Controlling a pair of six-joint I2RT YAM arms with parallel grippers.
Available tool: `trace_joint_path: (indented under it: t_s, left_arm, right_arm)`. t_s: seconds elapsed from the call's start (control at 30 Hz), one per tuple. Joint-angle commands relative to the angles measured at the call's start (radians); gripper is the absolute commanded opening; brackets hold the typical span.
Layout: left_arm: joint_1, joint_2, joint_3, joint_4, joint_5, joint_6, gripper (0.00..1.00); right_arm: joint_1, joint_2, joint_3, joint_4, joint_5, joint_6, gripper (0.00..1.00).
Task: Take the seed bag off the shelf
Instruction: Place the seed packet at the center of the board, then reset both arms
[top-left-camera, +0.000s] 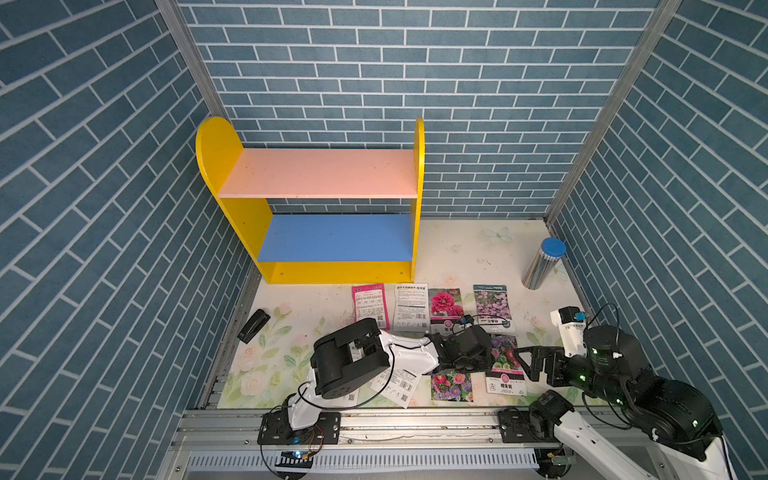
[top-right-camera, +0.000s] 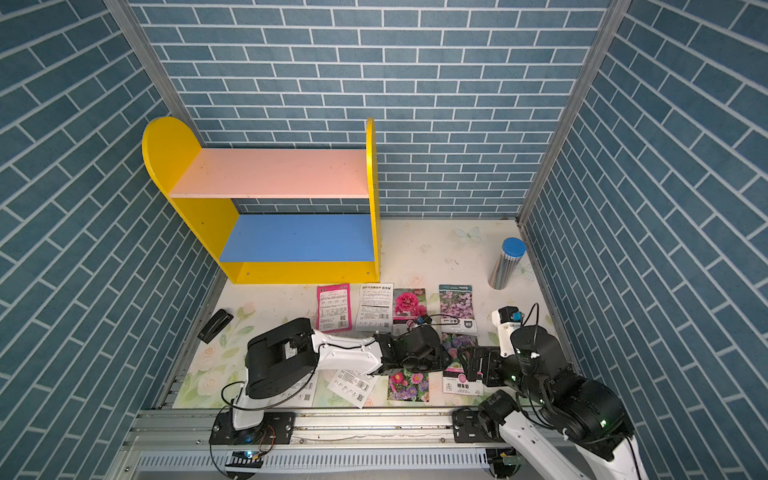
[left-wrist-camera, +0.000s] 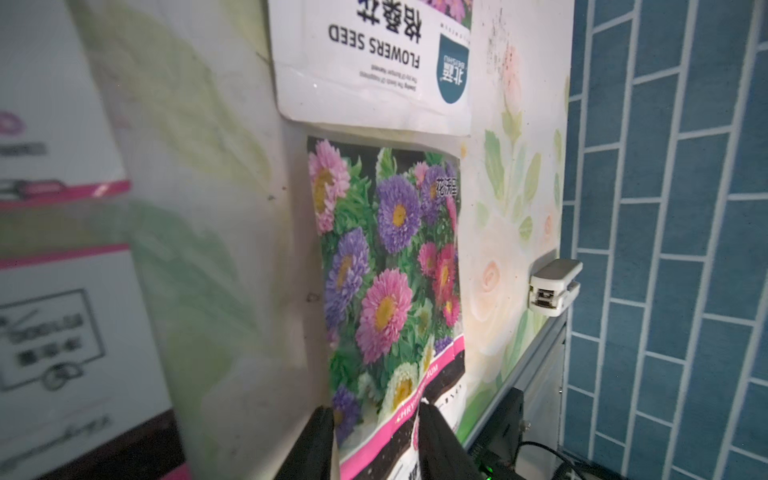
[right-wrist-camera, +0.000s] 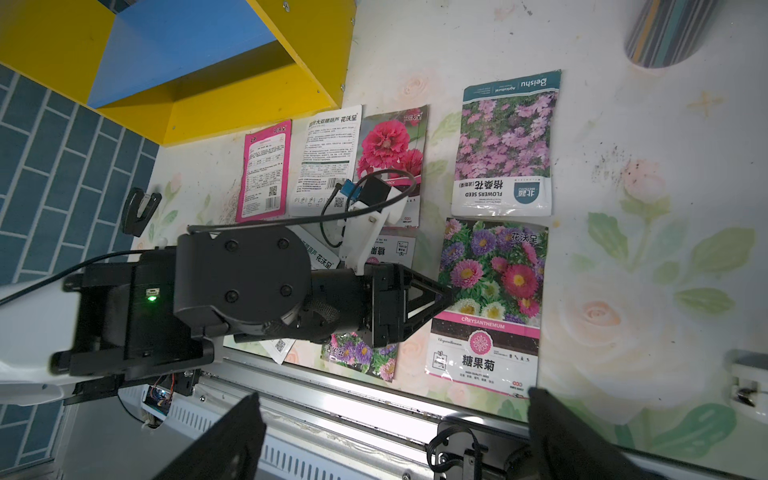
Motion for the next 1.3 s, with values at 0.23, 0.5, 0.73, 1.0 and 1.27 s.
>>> trace_joint_path:
  t_s: [0.23,0.5,0.73,1.0,1.27]
  left_arm:
    - [0.056,-0.16,0.02,-0.204,-0.006,0.234,0.95]
    - [0.163,-0.375,-0.059,-0.335,-0.085,0.395,1.0]
    - [0.316,-0.551,-0.116,-0.441,-0.201,0.565,1.0]
    - [0.523,-0.785,-0.209,-0.45,-0.386,0.697,1.0]
    - [0.624,-1.008,-0.382,-0.339,-0.632,0.825,1.0]
  right_arm:
    - [0.0,-0.016,-0.04,0.277,-0.17,-0.129,1.0]
    - [0.0,0.012,-0.073,0.487,-0.271,-0.2,1.0]
    - [-0.002,0.05,-0.192,0.741,-0.242,-0.246,1.0]
    - [0.0,0.137,-0.403,1.084,-0.147,-0.245,1.0]
    - [-0.003,0.224,-0.549,1.389,0.049,-0.363,1.0]
